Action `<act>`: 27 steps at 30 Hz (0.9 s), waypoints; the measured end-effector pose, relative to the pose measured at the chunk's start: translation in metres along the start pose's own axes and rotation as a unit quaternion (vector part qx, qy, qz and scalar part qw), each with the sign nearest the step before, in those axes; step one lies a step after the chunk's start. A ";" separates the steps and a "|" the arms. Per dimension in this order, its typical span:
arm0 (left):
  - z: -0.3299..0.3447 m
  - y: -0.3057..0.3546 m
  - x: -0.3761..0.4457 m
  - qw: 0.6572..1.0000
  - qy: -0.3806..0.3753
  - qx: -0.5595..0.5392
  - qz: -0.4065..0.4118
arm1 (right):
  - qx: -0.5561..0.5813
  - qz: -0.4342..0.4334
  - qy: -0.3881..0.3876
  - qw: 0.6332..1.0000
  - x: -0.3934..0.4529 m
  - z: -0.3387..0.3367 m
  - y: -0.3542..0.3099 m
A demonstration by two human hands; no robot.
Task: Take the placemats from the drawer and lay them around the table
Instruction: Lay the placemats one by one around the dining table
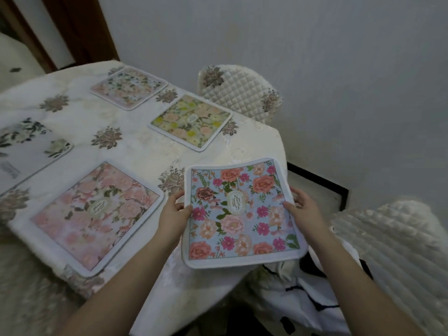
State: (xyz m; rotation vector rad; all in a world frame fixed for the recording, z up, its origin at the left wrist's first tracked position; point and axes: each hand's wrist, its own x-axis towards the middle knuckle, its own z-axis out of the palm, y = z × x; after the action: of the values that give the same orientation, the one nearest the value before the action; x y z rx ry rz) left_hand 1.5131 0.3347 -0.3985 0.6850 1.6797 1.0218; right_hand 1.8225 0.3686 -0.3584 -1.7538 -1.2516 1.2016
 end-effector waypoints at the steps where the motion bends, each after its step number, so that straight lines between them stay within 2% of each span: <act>1: 0.004 -0.003 0.001 1.000 0.016 -0.001 -0.008 | -0.012 -0.004 -0.016 1.000 0.016 0.002 0.001; 6: 0.021 -0.018 0.009 0.994 0.084 -0.033 -0.057 | -0.064 -0.016 -0.082 0.994 0.087 0.010 0.006; 14: 0.040 -0.052 0.013 0.977 0.132 -0.086 -0.141 | -0.142 -0.024 -0.157 0.977 0.165 0.038 0.011; 19: 0.045 -0.059 0.012 0.969 0.153 -0.115 -0.156 | -0.199 -0.054 -0.204 0.957 0.198 0.061 0.001; 27: 0.043 -0.065 0.018 0.965 0.148 -0.128 -0.174 | -0.215 -0.077 -0.205 0.952 0.231 0.083 0.001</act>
State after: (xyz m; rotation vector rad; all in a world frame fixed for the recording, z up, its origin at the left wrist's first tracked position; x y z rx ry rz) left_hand 1.5501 0.3314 -0.4698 0.0624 1.7988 1.0950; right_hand 1.7733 0.5868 -0.4583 -1.7006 -1.9833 1.3149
